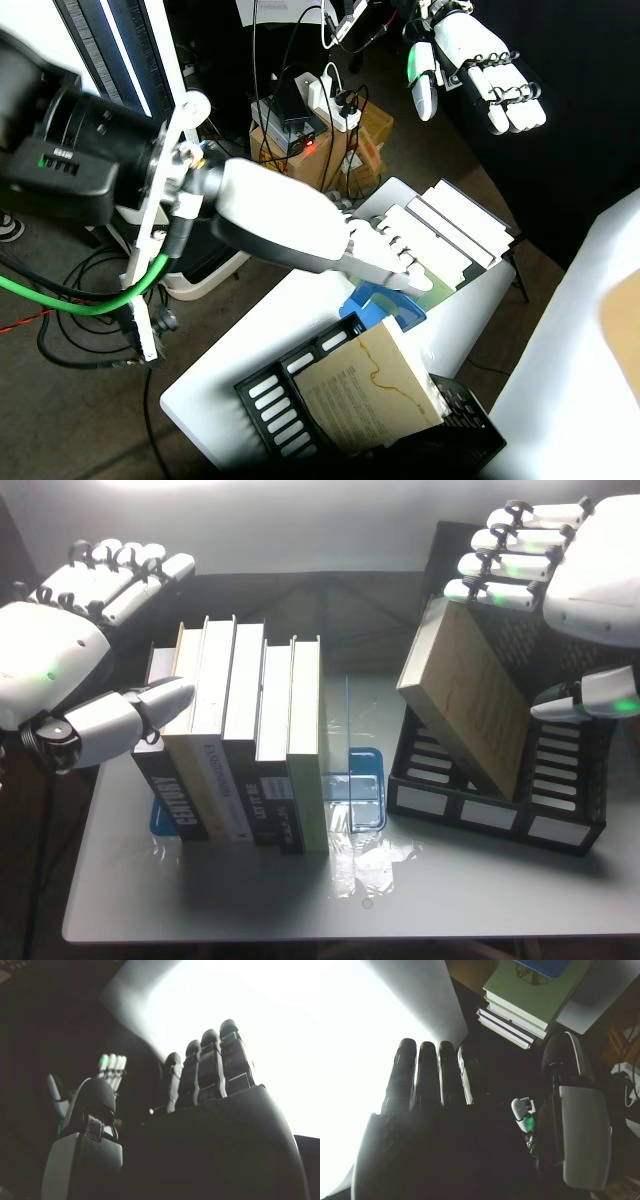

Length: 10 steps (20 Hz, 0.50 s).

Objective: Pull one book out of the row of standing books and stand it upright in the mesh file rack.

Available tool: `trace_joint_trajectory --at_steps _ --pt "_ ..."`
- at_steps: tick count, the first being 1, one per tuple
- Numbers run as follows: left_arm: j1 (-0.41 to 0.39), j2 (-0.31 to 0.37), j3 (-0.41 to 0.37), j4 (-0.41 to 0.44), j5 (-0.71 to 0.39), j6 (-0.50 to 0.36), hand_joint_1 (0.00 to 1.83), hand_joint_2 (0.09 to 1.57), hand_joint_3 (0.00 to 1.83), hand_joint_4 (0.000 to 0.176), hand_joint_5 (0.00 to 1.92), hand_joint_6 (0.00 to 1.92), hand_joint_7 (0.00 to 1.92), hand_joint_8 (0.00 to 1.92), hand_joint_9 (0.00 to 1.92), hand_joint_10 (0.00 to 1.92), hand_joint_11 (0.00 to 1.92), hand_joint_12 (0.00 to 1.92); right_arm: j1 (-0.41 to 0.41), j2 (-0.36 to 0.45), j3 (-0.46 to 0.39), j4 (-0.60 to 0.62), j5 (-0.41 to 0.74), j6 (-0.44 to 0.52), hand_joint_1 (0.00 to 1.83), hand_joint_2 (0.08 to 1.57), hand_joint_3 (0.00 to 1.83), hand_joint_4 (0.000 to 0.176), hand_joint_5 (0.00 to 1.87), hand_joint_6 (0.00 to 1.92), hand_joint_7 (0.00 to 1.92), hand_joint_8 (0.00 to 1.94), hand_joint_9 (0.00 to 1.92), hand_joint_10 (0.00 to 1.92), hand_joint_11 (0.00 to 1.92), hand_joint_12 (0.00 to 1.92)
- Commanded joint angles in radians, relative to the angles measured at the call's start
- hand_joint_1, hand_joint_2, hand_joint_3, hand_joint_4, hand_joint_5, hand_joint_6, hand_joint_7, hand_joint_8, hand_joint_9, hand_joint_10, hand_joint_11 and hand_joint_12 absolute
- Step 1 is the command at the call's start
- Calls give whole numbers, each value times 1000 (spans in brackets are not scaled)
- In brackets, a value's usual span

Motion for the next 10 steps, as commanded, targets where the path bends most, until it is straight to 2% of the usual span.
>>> trace_joint_trajectory --at_steps 1,2,3,4,6,7,9,10 --pt "-6 7 3 6 -112 -1 161 1372 0 57 0 0 0 0 0 0 0 0 -6 8 0 -34 -154 14 335 1114 0 0 0 0 0 0 0 0 0 0" --pt "-6 5 3 9 -106 -1 128 1369 0 52 0 0 0 0 0 0 10 5 -30 8 0 -34 -180 35 309 1124 3 0 0 0 0 0 0 0 0 0" --pt "-6 2 5 11 -100 -1 110 1372 0 56 0 0 0 0 0 0 4 4 -51 10 -2 -34 -201 57 318 1131 6 0 0 0 0 0 0 0 0 0" --pt "-7 -1 5 14 -94 -1 74 1368 0 76 0 0 0 0 0 0 12 10 -70 14 -6 -34 -222 76 372 1134 6 0 0 0 0 0 0 0 0 0" --pt "-7 -4 6 20 -88 -1 67 1366 0 76 0 0 0 0 0 0 17 14 -114 27 -25 -34 -279 108 444 1143 9 0 0 0 0 0 0 0 0 0" --pt "-9 -6 5 24 -83 -1 64 1364 0 66 0 0 0 0 0 0 3 8 -131 32 -30 -34 -301 124 454 1141 7 0 0 0 0 0 0 0 0 0" --pt "-14 -11 6 36 -72 -1 52 1360 0 89 0 0 0 0 0 0 0 0 -170 45 -42 -34 -351 170 489 1149 8 0 0 0 0 0 0 0 0 0" --pt "-15 -12 5 40 -71 -1 43 1361 0 74 0 0 0 0 0 0 8 4 -188 50 -47 -34 -372 194 498 1158 12 0 0 0 0 0 0 0 0 0"
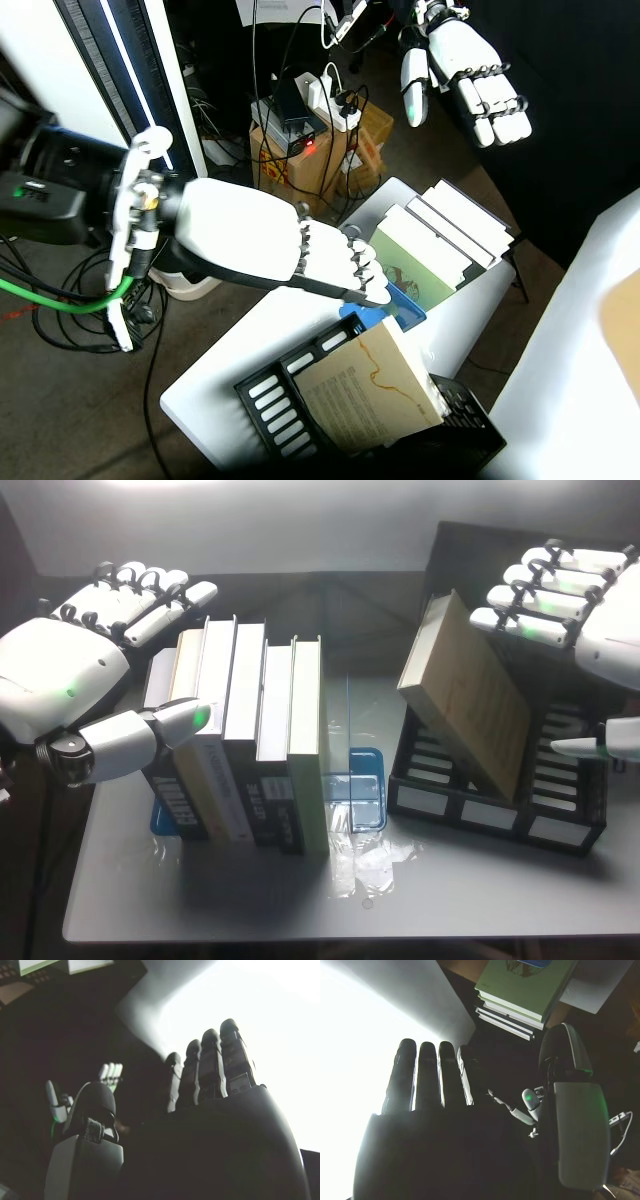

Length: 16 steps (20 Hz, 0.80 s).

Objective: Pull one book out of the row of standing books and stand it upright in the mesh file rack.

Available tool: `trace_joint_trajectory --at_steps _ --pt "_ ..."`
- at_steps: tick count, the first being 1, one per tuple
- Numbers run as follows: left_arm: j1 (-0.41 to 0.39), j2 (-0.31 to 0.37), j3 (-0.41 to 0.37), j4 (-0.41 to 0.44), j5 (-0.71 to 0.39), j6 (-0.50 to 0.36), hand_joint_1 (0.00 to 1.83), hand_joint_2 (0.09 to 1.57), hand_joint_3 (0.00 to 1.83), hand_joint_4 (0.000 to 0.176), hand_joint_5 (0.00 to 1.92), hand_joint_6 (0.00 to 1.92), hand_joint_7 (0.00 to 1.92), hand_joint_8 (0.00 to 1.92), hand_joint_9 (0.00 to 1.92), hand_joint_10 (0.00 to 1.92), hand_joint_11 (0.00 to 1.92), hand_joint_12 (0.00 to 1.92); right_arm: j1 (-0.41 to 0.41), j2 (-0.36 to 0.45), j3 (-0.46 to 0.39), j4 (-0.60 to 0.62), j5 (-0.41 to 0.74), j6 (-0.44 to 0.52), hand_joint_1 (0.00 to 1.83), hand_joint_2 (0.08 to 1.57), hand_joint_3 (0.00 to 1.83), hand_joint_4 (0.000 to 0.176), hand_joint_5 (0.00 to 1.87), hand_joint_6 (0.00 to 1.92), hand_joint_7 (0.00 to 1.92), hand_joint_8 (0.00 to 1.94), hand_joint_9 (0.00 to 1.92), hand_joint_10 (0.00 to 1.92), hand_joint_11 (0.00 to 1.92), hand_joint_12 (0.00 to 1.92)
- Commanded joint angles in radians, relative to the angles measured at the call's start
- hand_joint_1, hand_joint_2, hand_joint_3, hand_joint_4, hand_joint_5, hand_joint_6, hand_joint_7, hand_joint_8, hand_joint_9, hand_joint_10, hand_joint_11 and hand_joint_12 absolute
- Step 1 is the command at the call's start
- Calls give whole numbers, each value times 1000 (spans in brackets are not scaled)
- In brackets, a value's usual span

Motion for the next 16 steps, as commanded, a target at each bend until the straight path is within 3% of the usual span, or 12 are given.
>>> trace_joint_trajectory --at_steps 1,5,6,8,9,10,11,12,13,14,15,16 --pt "-12 -3 3 2 -119 -1 44 1370 2 64 0 0 0 0 0 0 8 4 0 11 -6 -34 -150 18 469 1167 15 0 0 0 0 0 0 0 0 0" --pt "-8 -2 -7 15 -129 -1 41 1370 1 79 0 0 0 0 0 0 0 0 -74 28 -29 -34 -273 106 338 1136 0 0 0 0 0 0 0 0 0 0" --pt "-5 -2 -9 16 -133 -1 38 1371 2 70 0 0 0 0 0 0 0 0 -90 32 -29 -34 -293 130 339 1132 0 0 0 0 0 0 0 0 0 0" --pt "1 -2 -11 18 -140 -2 26 1373 2 80 0 0 0 0 0 0 0 0 -112 37 -29 -34 -323 166 363 1138 0 0 0 0 0 0 0 0 0 0" --pt "3 -3 -12 19 -144 -2 25 1377 3 74 0 0 0 0 0 0 0 0 -118 40 -29 -34 -336 186 379 1157 8 0 0 0 0 0 0 0 0 0" --pt "5 -3 -12 19 -147 -3 15 1380 4 67 0 0 0 0 0 0 7 3 -126 43 -28 -34 -355 206 383 1148 3 25 0 0 0 0 0 0 0 0" --pt "6 -4 -12 19 -148 -3 15 1380 4 67 0 0 0 0 0 0 7 3 -134 44 -24 -34 -377 232 383 1148 3 25 0 0 0 0 0 0 0 0" --pt "5 -4 -13 19 -147 -4 24 1379 3 63 0 0 0 0 0 0 1 1 -142 43 -17 -34 -402 262 357 1129 0 45 0 0 0 0 0 0 0 0" --pt "5 -4 -13 20 -147 -5 24 1378 2 62 0 0 0 0 0 0 0 0 -144 40 -10 -34 -410 282 348 1117 0 39 0 0 0 0 0 0 0 0" --pt "4 -4 -13 20 -146 -6 29 1389 6 59 0 0 0 0 0 0 0 0 -144 35 2 -34 -417 311 357 1104 0 52 0 0 0 0 0 0 0 0" --pt "4 -3 -13 22 -144 -6 73 1385 2 52 0 0 0 0 0 0 0 0 -144 23 32 -34 -429 376 389 1111 0 92 0 0 0 0 0 0 0 0" --pt "4 -2 -12 22 -142 -6 58 1382 1 23 0 0 0 0 0 0 0 0 -148 12 51 -34 -441 415 430 1119 0 102 0 0 0 0 0 0 0 0"
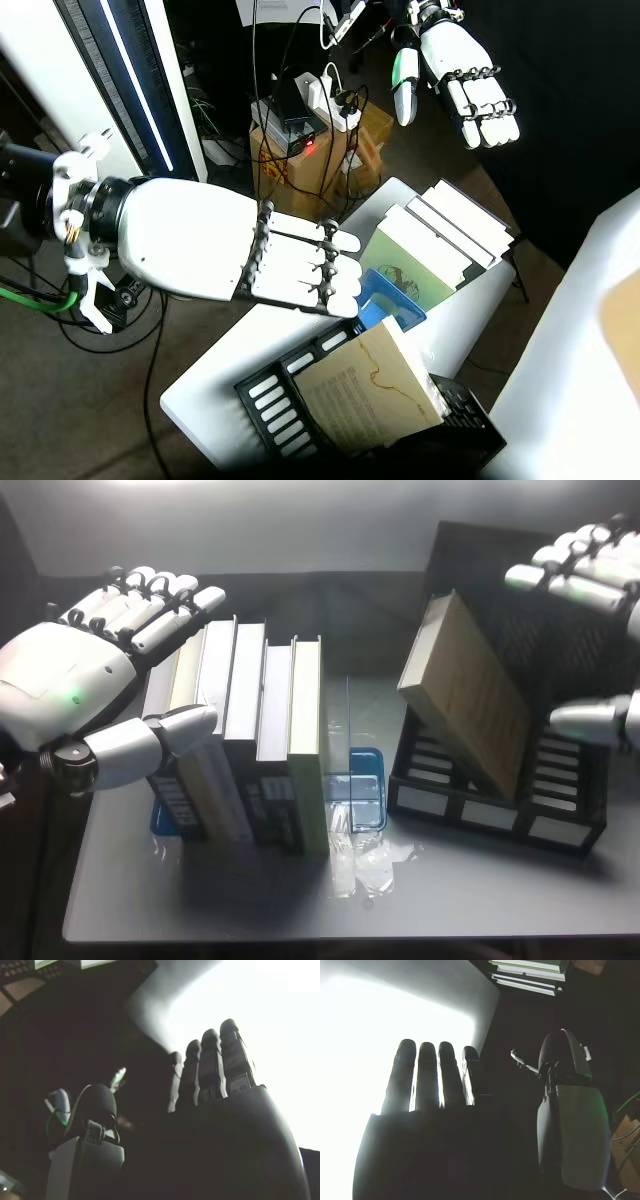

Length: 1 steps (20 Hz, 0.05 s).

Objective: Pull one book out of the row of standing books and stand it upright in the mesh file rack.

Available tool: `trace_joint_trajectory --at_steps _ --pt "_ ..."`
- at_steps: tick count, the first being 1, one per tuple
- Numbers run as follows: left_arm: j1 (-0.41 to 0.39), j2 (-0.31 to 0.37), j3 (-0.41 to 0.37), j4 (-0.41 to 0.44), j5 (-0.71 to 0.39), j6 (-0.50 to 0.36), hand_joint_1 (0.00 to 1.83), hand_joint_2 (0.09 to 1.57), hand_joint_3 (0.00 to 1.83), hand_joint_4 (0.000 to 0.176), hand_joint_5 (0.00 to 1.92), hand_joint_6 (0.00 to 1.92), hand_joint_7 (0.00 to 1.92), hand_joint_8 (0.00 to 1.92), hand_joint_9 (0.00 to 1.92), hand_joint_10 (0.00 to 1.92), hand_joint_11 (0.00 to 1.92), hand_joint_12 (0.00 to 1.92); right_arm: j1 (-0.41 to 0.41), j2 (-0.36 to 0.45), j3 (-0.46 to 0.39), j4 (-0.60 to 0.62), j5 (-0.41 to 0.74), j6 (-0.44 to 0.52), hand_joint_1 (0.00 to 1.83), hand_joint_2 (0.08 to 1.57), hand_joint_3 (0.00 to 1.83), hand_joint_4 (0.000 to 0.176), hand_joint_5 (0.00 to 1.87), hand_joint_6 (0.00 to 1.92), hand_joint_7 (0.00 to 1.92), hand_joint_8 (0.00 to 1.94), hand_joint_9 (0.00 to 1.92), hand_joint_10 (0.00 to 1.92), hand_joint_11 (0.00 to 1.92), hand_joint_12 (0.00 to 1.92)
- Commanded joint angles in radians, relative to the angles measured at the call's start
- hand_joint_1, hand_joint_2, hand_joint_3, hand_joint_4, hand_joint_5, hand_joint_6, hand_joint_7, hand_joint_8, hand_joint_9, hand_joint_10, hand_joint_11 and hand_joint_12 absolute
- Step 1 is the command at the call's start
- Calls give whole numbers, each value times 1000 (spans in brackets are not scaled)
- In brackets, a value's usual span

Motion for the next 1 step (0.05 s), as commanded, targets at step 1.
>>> trace_joint_trajectory --at_steps 1 --pt "-4 -2 0 0 -125 -5 80 1389 2 10 0 0 0 0 0 0 0 0 -1 -4 16 -34 -144 42 457 1119 0 104 0 0 0 0 0 0 0 0"
